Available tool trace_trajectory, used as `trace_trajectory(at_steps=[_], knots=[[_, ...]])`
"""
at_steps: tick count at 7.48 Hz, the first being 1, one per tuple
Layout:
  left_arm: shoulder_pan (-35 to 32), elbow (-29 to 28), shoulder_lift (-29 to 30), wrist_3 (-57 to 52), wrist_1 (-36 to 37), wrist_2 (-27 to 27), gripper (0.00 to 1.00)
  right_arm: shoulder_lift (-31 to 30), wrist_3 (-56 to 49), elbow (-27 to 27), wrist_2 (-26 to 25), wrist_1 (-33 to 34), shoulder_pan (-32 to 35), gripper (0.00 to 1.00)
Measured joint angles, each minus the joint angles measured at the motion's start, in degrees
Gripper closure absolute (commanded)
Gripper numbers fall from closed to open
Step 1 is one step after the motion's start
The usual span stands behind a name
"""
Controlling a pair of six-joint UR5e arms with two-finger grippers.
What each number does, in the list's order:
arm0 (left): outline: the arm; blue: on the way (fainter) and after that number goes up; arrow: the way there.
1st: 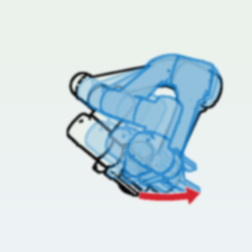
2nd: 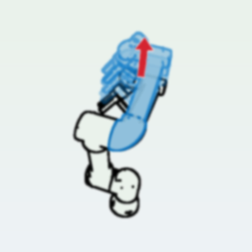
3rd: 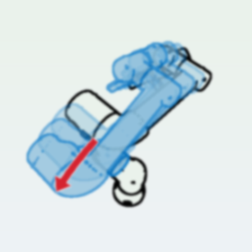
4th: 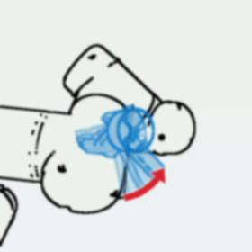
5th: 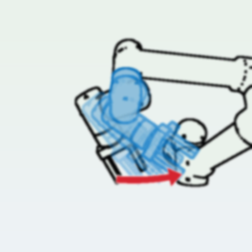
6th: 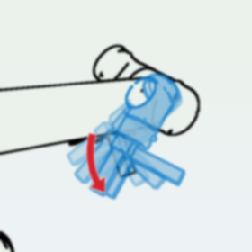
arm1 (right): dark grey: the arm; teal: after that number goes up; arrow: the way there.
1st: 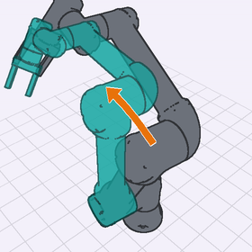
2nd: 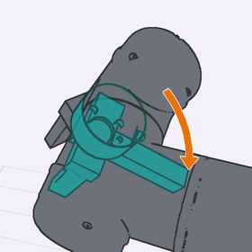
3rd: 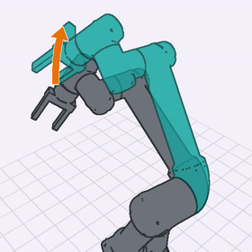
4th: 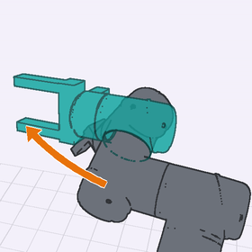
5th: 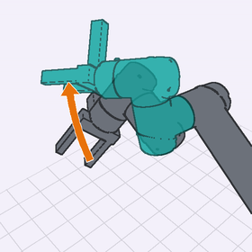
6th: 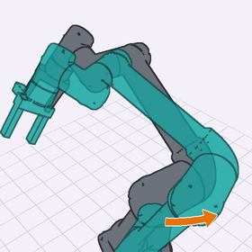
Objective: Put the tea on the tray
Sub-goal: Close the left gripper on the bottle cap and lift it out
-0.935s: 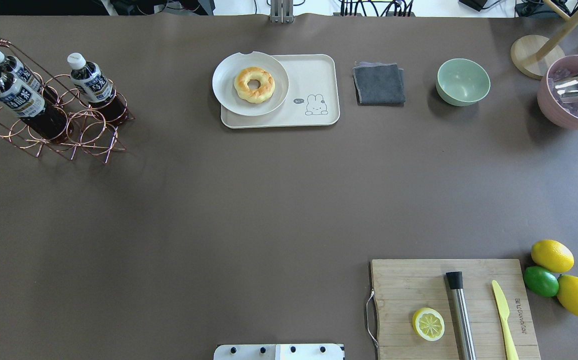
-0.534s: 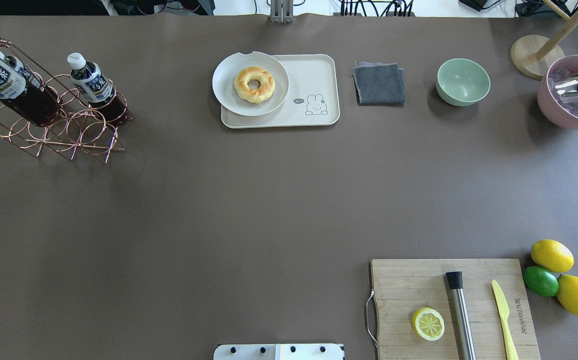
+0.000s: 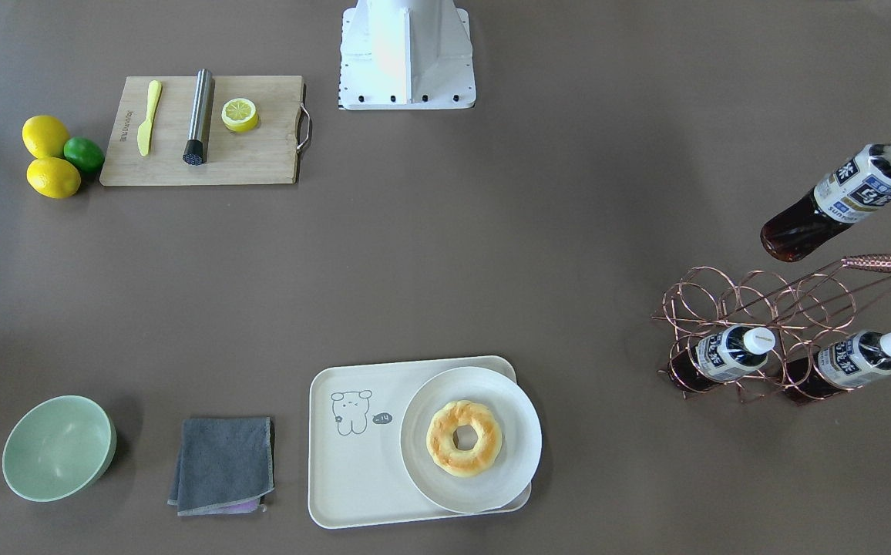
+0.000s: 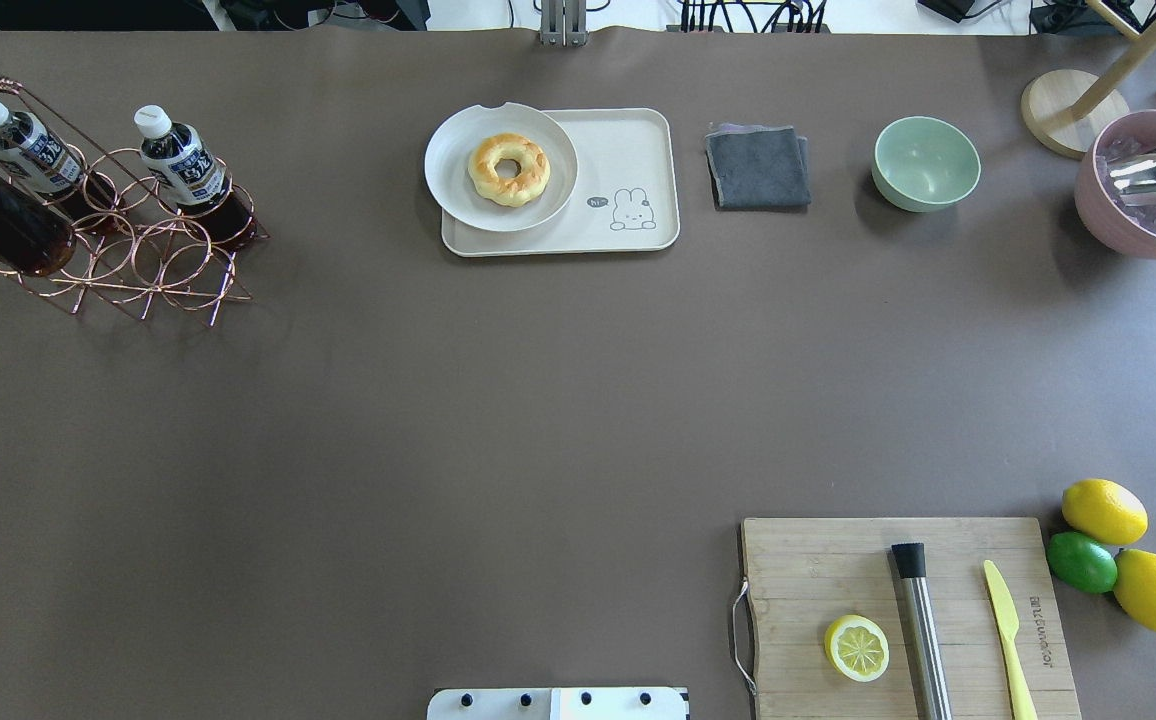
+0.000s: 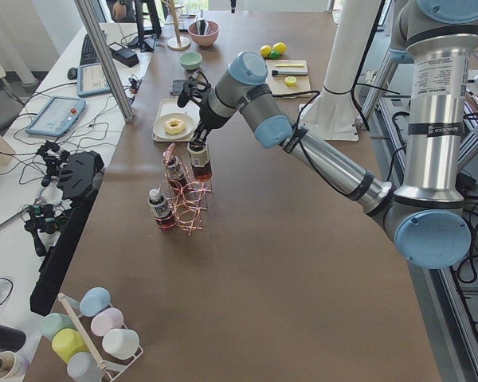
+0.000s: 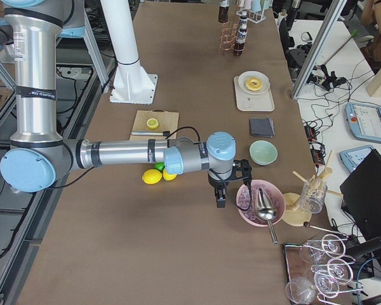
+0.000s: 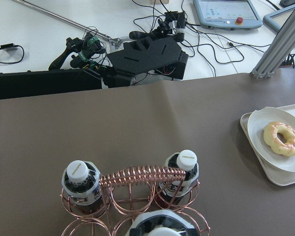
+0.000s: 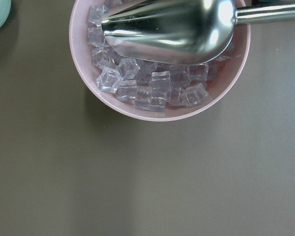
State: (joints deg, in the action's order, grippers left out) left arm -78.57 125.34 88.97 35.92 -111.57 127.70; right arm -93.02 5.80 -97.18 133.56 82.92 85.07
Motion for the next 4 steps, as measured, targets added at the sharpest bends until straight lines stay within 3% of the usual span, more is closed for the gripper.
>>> trace_trajectory(at_steps=[2, 4], knots=[[2.9, 3.5, -2.3, 3.9, 0.2, -0.5, 1.00, -0.1, 0.0, -0.1, 0.0, 0.0, 0.0, 0.00], [7.2, 4.2, 1.7, 8.3, 4.5, -1.6, 1.00, 0.2, 0.0, -0.1, -0.3, 0.0, 0.0, 0.00]])
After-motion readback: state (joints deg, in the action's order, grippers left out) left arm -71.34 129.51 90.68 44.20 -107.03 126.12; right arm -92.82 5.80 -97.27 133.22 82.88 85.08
